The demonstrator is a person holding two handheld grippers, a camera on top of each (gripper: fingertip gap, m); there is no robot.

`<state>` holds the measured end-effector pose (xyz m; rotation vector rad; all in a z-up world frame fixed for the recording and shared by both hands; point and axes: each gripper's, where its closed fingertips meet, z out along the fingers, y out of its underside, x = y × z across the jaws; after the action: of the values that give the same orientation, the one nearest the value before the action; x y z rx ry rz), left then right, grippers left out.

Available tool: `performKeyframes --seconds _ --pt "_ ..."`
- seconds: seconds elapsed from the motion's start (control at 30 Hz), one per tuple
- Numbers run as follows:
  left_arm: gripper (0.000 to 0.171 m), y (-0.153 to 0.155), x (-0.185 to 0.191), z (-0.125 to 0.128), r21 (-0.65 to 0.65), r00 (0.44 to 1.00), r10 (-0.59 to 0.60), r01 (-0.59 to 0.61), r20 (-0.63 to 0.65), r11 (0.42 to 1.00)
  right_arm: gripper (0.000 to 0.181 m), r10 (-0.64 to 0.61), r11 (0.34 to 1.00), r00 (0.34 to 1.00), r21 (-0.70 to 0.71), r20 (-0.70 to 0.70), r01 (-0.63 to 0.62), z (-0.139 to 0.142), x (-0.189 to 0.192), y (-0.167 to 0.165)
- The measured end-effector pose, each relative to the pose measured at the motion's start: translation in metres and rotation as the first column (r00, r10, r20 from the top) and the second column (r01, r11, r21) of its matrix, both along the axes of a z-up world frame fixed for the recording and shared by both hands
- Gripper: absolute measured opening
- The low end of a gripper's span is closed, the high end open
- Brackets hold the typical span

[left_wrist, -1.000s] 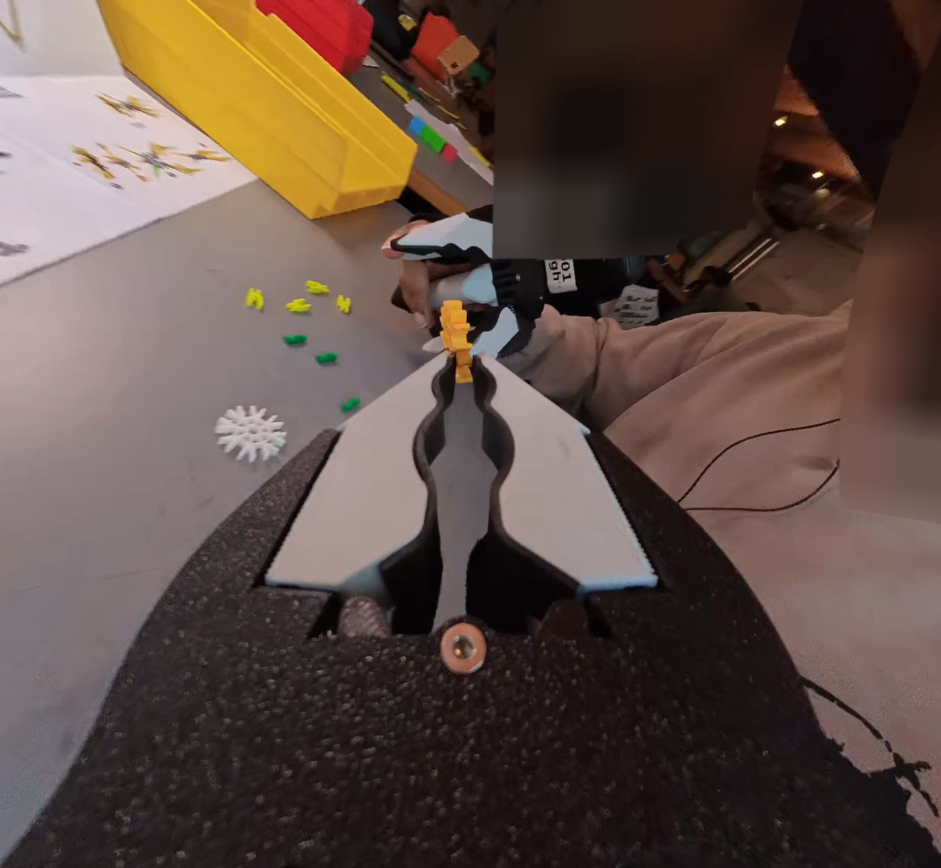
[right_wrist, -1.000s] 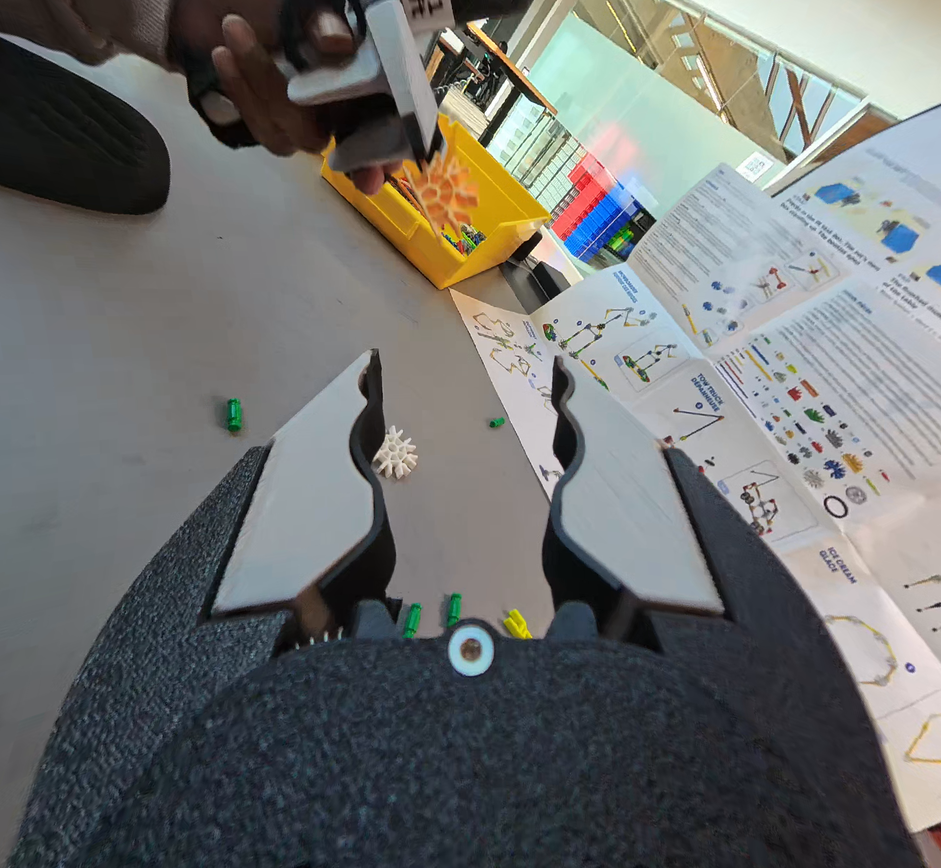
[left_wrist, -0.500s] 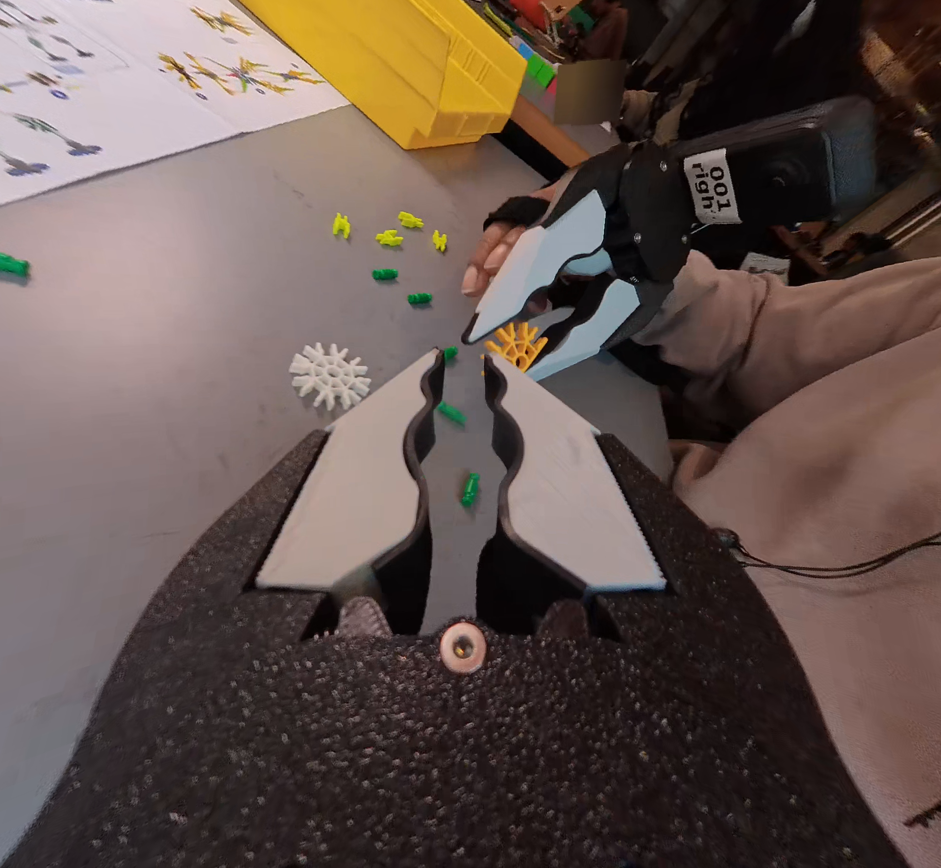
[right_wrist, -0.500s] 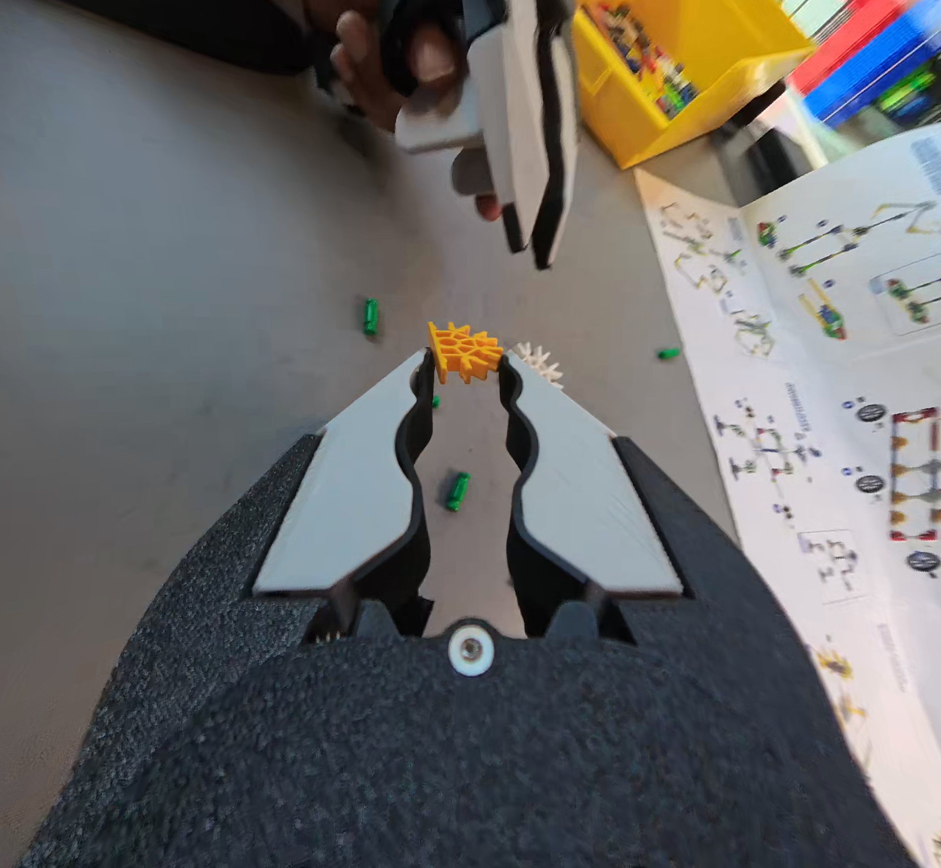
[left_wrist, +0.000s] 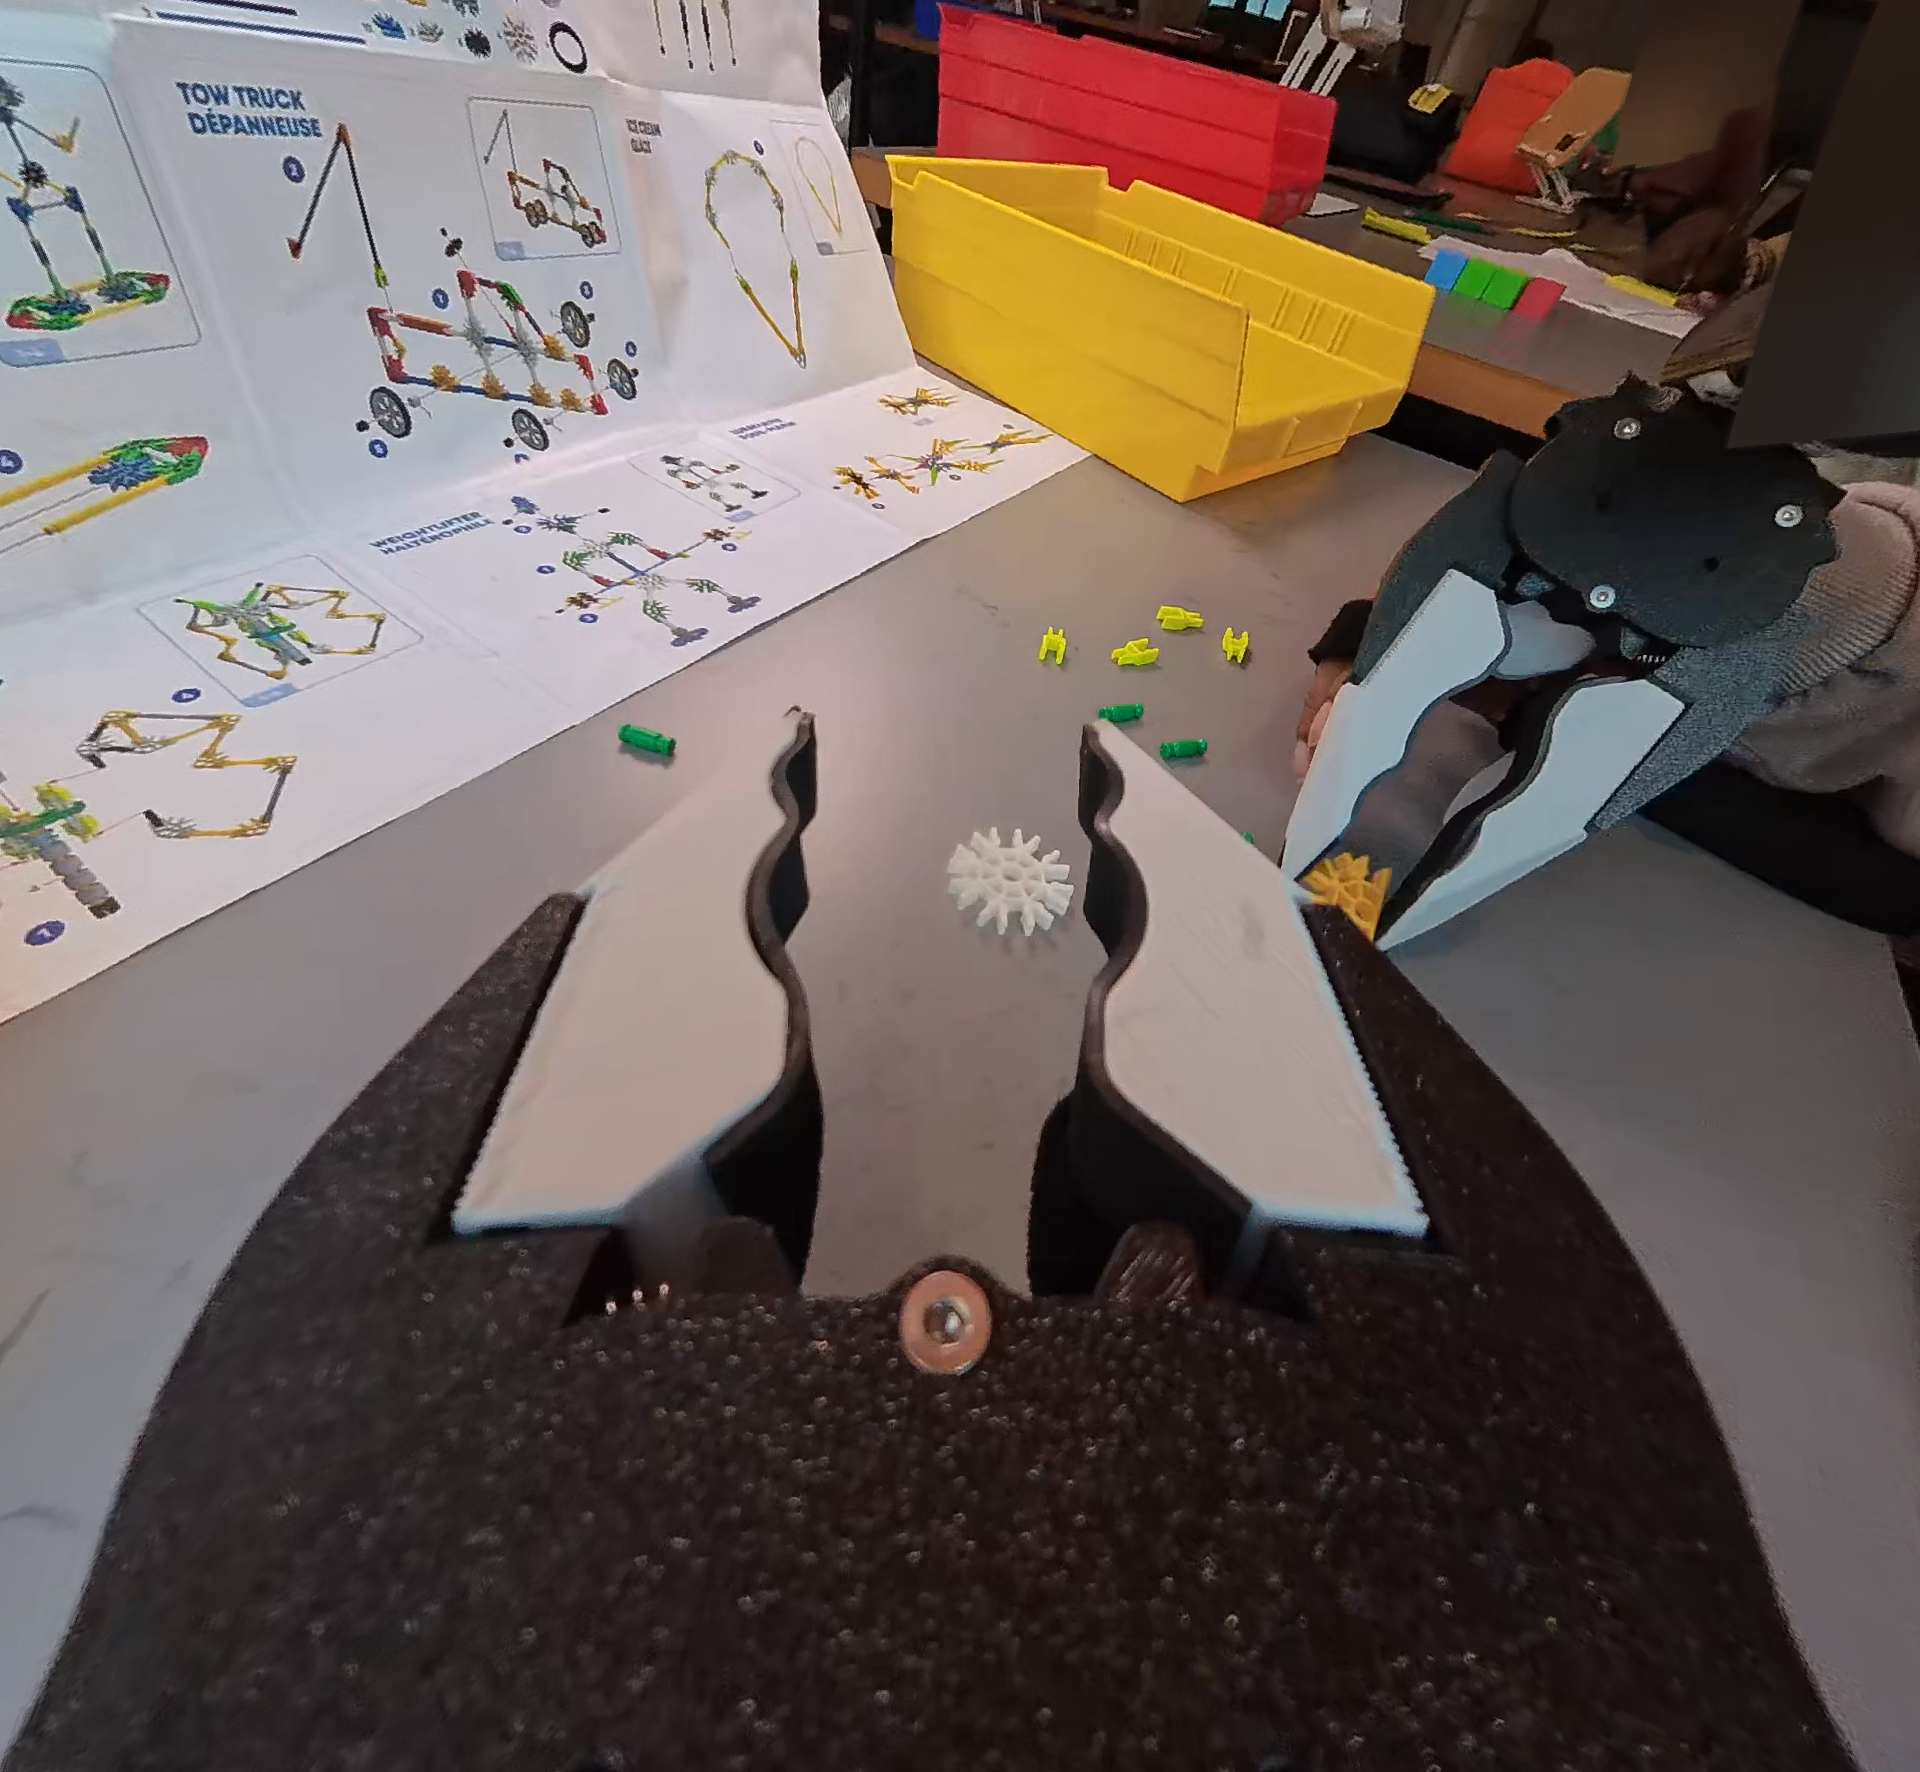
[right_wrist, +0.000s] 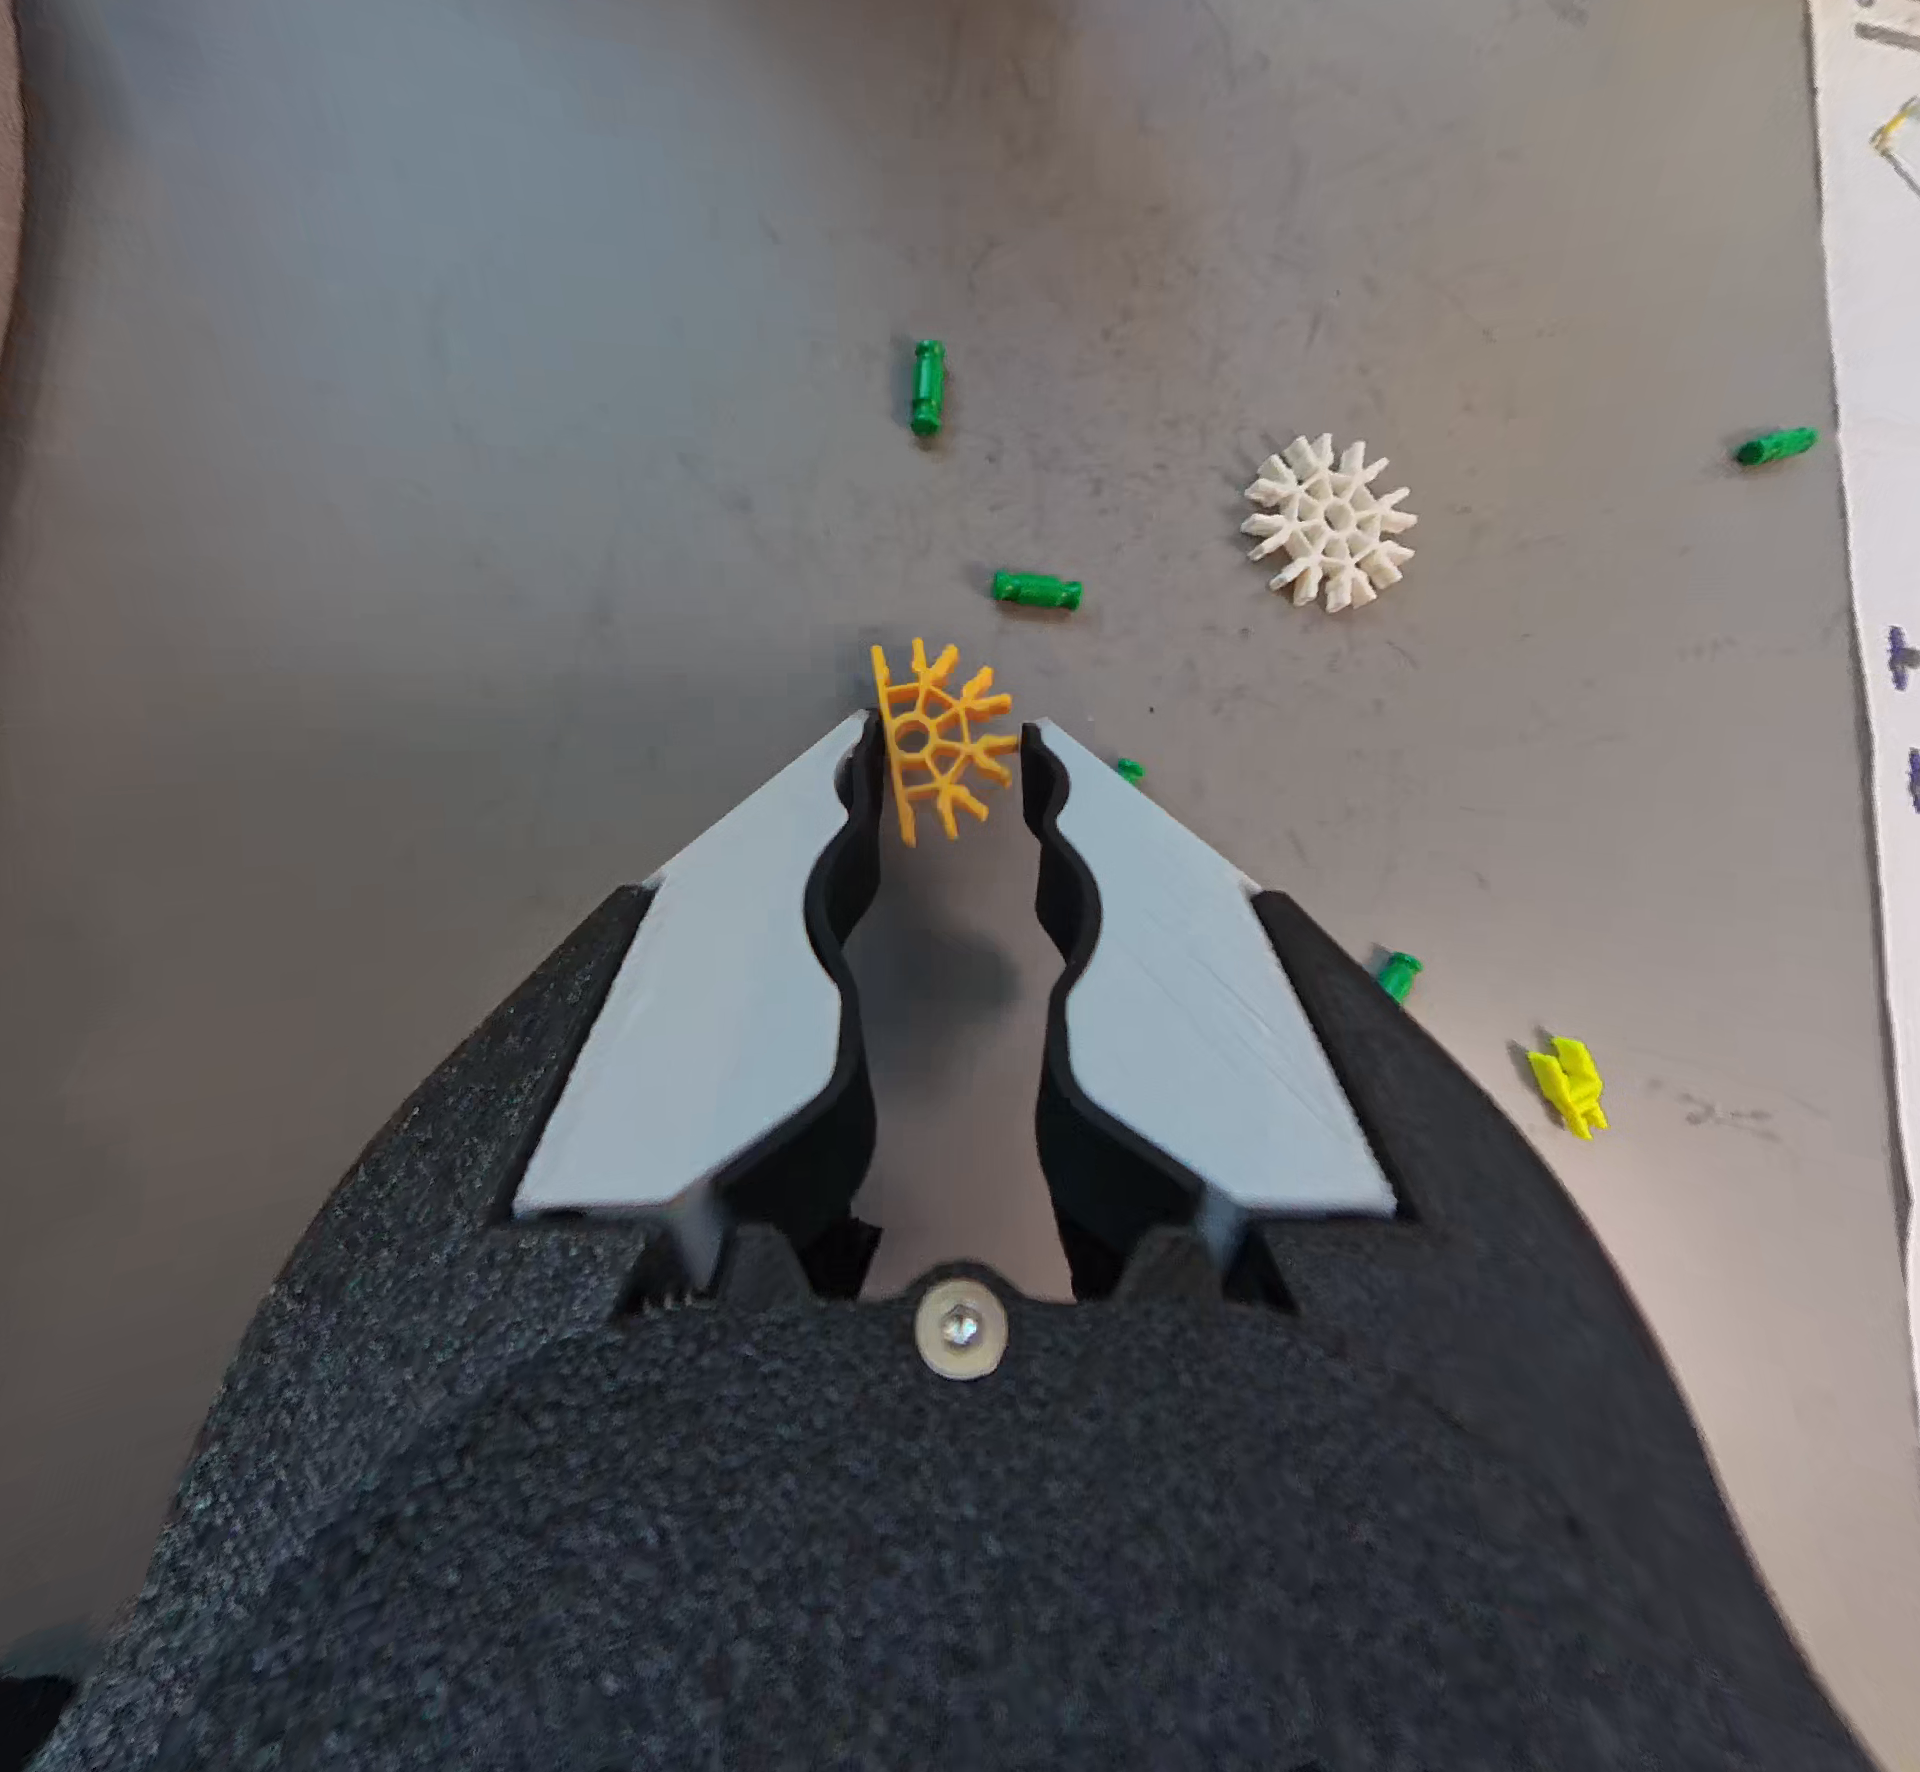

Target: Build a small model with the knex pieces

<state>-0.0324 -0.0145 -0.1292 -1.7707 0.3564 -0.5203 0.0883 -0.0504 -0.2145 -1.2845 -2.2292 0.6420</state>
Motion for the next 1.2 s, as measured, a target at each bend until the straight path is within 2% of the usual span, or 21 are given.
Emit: performKeyframes --seconds 0.07,0.23,0.37,0.43,0.53,0.6,0.73,0.83,0.97,1.1,1.2 --pt "0.051 0.001 0.001 -0.002 0.002 1.0 0.006 -0.006 -0.024 1.0 0.028 -0.04 0.998 0.999 0.043 -0.009 0.04 -0.001 -0.003 0.009" --pt "0.05 0.002 -0.001 -0.006 0.008 0.997 0.018 -0.017 -0.072 1.0 0.028 -0.054 0.998 0.997 0.029 -0.049 0.055 0.003 -0.005 0.011" --pt "0.05 0.003 -0.004 -0.007 0.02 0.993 0.035 -0.033 -0.112 0.999 0.029 -0.084 0.996 0.978 -0.006 -0.191 0.084 0.03 -0.015 0.016" --pt "0.053 0.003 -0.006 -0.005 0.039 0.99 0.052 -0.047 -0.134 0.998 0.041 -0.145 0.989 0.941 -0.025 -0.307 0.144 0.051 -0.021 0.028" --pt "0.061 0.004 -0.011 -0.004 0.067 0.982 0.085 -0.074 -0.171 0.995 0.063 -0.256 0.962 0.841 -0.045 -0.477 0.268 0.081 -0.026 0.057" --pt "0.067 0.005 -0.013 -0.002 0.088 0.977 0.099 -0.084 -0.186 0.993 0.071 -0.316 0.937 0.779 -0.051 -0.541 0.345 0.092 -0.023 0.077" --pt "0.062 0.007 -0.021 0.002 0.121 0.969 0.147 -0.124 -0.197 0.985 0.067 -0.403 0.893 0.68 -0.098 -0.613 0.44 0.106 -0.012 0.106" --pt "0.06 0.009 -0.026 0.004 0.129 0.966 0.173 -0.149 -0.194 0.98 0.058 -0.463 0.865 0.609 -0.18 -0.644 0.468 0.117 -0.004 0.119" --pt "0.06 0.009 -0.03 0.005 0.115 0.968 0.188 -0.17 -0.165 0.979 0.055 -0.507 0.835 0.528 -0.237 -0.681 0.496 0.13 0.005 0.129" --pt "0.058 0.01 -0.034 0.008 0.129 0.963 0.211 -0.191 -0.166 0.973 0.054 -0.504 0.824 0.491 -0.224 -0.71 0.521 0.137 0.009 0.133" --pt "0.046 0.011 -0.057 0.021 0.184 0.938 0.284 -0.249 -0.201 0.951 0.051 -0.49 0.828 0.499 -0.201 -0.715 0.524 0.136 0.008 0.132"
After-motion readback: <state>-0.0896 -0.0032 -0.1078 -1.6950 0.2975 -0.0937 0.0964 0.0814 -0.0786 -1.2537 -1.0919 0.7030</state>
